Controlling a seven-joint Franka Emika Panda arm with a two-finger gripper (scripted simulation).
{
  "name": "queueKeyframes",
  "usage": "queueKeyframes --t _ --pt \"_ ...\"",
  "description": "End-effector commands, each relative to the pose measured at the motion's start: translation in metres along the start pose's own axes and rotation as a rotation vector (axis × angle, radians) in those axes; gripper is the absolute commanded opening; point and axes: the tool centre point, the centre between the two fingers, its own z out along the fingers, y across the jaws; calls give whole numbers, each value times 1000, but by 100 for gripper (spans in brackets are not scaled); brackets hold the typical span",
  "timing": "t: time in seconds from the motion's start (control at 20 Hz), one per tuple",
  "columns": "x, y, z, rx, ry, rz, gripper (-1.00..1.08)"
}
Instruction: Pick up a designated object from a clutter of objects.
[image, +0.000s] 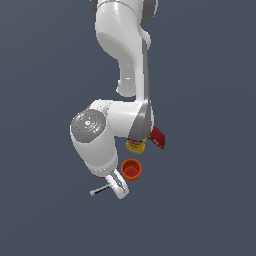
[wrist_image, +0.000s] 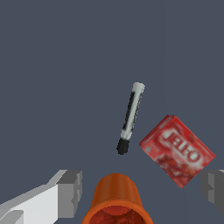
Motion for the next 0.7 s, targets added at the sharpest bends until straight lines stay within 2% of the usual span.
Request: queueKeyframes --t 0.0,0.3,0.65 --pt "10 1 18 -3 4 71 100" --pt "25 6 51 -11 11 188 100" --pt "33 9 68 -15 15 250 100"
